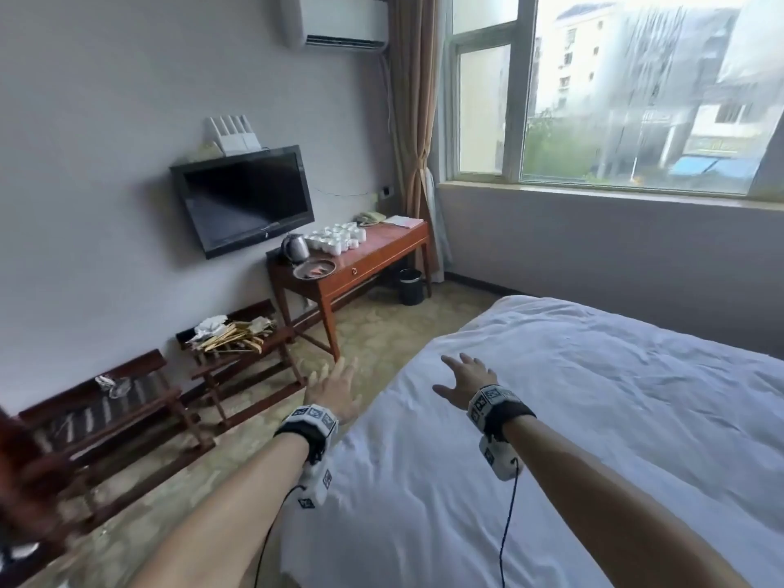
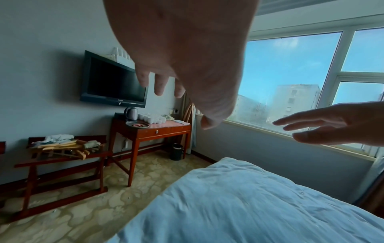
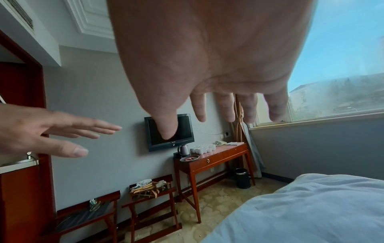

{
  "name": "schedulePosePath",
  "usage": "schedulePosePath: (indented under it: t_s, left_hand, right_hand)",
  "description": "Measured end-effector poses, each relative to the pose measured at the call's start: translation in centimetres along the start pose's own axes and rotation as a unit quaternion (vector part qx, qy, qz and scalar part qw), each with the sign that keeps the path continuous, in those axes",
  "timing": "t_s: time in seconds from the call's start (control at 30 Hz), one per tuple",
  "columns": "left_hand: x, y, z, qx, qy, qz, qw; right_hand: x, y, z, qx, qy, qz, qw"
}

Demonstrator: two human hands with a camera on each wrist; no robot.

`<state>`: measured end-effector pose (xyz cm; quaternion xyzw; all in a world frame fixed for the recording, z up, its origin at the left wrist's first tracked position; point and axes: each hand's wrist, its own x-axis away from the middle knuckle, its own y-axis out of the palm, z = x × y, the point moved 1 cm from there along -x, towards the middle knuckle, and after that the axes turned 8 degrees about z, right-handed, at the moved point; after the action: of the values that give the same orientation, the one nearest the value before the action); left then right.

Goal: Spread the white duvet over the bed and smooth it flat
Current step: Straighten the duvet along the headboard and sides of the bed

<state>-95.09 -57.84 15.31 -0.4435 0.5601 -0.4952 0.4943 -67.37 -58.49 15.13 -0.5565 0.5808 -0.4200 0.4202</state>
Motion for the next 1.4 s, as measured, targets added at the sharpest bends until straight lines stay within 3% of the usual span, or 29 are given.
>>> schedulePosePath:
  t_s: [0.23, 0.43, 0.6, 0.77, 0.87, 1.1, 1.27, 1.4]
  left_hand:
    - [-17.5, 1.1, -6.5, 0.033, 0.036, 0.025, 0.999]
    - [-31.9, 3.7, -11.9, 0.040, 0.097, 0.031, 0.994]
    - [-44.3, 8.8, -15.1, 0.003, 0.196, 0.017, 0.980]
    - [-54.8, 11.3, -16.0, 0.007, 0.313, -0.007, 0.950]
    - [-59.9, 12.1, -14.6, 0.017, 0.369, -0.035, 0.928]
    - [-72.0, 14.1, -6.6, 0.031, 0.479, -0.028, 0.877]
    - [-83.4, 15.1, 0.5, 0.042, 0.526, -0.007, 0.849]
    - [-94.1, 14.9, 5.5, 0.054, 0.530, -0.011, 0.846]
  right_hand:
    - [-16.8, 2.9, -6.2, -0.011, 0.023, 0.013, 1.000]
    - [-29.0, 5.8, -10.1, -0.014, 0.094, 0.044, 0.994]
    - [-38.1, 9.5, -12.3, 0.005, 0.178, 0.069, 0.981]
    - [-43.5, 11.0, -13.2, -0.011, 0.304, 0.095, 0.948]
    - [-45.3, 10.4, -13.5, -0.010, 0.362, 0.098, 0.927]
    - [-51.9, 10.9, -10.7, -0.015, 0.468, 0.104, 0.877]
    - [-61.7, 9.8, -4.5, -0.024, 0.505, 0.111, 0.856]
    - [-70.9, 7.7, 0.3, -0.023, 0.518, 0.112, 0.848]
